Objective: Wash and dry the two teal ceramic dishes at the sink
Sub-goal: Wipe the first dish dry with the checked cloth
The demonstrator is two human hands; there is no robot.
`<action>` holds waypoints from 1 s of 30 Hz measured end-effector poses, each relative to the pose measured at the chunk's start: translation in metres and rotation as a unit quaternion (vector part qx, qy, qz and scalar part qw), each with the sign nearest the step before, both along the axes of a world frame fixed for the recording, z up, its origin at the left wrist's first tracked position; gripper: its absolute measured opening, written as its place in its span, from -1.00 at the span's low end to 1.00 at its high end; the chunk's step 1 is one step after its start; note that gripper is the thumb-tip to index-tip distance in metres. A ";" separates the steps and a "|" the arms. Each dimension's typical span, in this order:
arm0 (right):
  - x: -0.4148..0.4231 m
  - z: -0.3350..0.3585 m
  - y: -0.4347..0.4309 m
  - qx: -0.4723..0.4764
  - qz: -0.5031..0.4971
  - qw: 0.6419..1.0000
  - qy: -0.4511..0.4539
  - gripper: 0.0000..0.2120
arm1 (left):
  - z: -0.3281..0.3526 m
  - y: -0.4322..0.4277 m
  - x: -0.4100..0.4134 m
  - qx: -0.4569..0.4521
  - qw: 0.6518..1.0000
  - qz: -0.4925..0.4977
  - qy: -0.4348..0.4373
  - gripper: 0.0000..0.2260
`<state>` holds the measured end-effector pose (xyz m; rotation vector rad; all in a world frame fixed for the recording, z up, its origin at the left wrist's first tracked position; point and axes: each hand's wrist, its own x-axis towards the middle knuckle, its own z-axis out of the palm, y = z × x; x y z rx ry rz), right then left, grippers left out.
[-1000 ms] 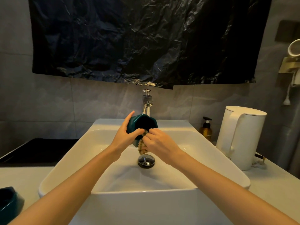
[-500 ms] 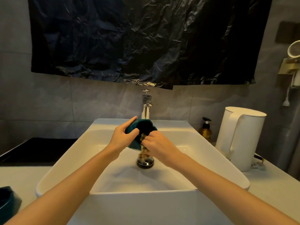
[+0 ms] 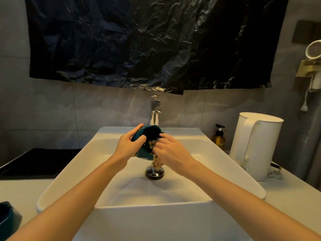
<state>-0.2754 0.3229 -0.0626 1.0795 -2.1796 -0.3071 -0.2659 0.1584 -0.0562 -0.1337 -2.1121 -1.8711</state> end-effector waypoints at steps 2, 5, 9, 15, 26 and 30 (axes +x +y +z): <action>0.011 -0.003 -0.016 -0.080 0.023 0.990 -0.118 -0.81 | -0.001 0.001 0.000 -0.008 1.000 0.000 0.000 -0.58; 0.015 0.001 -0.023 -0.156 0.027 0.962 -0.221 -0.80 | -0.001 0.000 -0.001 -0.014 1.000 -0.001 -0.003 -0.58; -0.003 0.000 0.005 -0.011 0.040 0.999 -0.023 -0.84 | -0.003 -0.002 -0.003 -0.003 0.999 -0.014 -0.032 -0.57; -0.004 0.002 0.009 0.057 0.003 0.997 0.049 -0.75 | -0.002 0.001 0.000 0.013 0.998 -0.052 -0.025 -0.52; -0.009 0.003 0.011 0.018 0.056 0.998 0.015 -0.80 | -0.001 -0.001 -0.001 0.014 1.000 -0.017 -0.020 -0.58; -0.001 0.005 0.010 0.092 -0.024 0.995 0.043 -0.77 | 0.000 0.000 0.000 0.002 1.000 -0.018 -0.017 -0.64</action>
